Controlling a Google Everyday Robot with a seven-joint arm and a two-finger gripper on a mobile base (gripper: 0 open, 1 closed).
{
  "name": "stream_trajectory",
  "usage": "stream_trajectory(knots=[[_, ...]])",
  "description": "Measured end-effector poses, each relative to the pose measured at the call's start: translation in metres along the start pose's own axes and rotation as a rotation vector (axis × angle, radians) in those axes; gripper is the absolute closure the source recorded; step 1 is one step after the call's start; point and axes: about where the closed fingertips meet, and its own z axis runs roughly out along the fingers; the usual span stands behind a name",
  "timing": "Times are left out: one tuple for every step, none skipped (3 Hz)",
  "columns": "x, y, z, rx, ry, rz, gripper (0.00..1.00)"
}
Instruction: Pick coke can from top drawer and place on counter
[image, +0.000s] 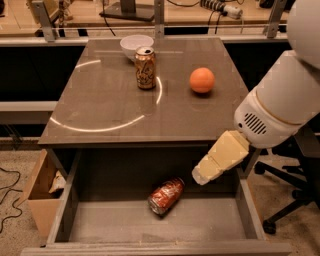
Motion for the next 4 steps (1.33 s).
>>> stream_trajectory(knots=[[0.016, 0.006, 0.019, 0.005, 0.097, 0.160, 0.00], [0.024, 0.007, 0.031, 0.019, 0.120, 0.333, 0.00], [0.024, 0.007, 0.031, 0.025, 0.119, 0.416, 0.00], [0.018, 0.006, 0.038, 0.022, 0.128, 0.441, 0.00]])
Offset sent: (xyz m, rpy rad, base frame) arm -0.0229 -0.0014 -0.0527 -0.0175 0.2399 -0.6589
